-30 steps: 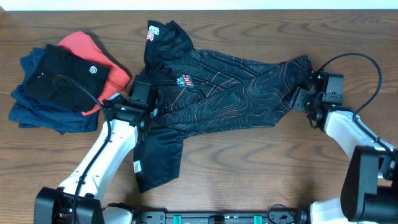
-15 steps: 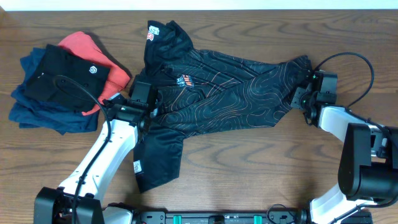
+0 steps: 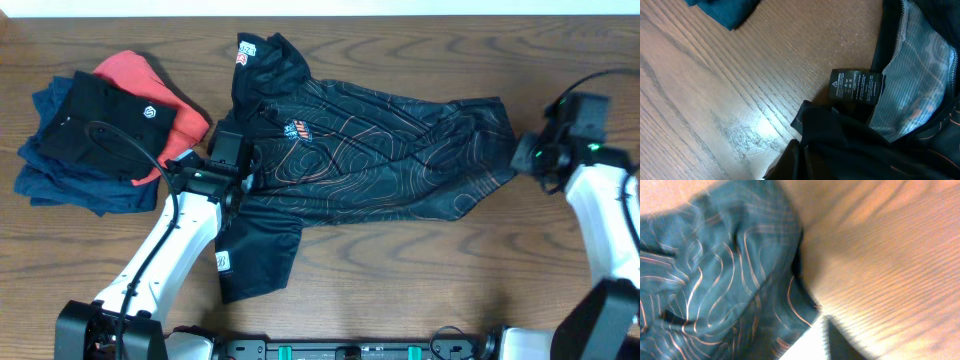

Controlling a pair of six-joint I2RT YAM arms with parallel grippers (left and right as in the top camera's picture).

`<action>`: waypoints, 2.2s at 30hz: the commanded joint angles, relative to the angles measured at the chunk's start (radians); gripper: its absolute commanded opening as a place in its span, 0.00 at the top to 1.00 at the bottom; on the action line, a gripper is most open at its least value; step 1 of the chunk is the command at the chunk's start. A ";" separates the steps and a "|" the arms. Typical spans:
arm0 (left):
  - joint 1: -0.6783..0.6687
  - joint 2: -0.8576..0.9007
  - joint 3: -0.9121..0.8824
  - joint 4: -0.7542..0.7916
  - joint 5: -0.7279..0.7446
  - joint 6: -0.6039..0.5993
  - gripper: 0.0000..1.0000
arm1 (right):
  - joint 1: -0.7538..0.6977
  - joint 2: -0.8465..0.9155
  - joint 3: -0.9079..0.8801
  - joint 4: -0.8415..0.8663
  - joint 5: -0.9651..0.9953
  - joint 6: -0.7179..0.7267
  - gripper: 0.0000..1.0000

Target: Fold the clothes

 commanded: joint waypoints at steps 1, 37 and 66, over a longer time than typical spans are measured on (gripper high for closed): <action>0.005 -0.002 -0.002 -0.002 -0.028 0.005 0.94 | -0.006 0.019 0.002 -0.021 0.037 -0.023 0.42; 0.005 -0.002 -0.002 -0.002 -0.028 0.008 0.94 | 0.081 0.344 -0.096 0.177 -0.135 -0.093 0.57; 0.005 -0.002 -0.002 -0.006 -0.027 0.009 0.93 | 0.010 0.310 0.335 -0.513 0.005 -0.127 0.65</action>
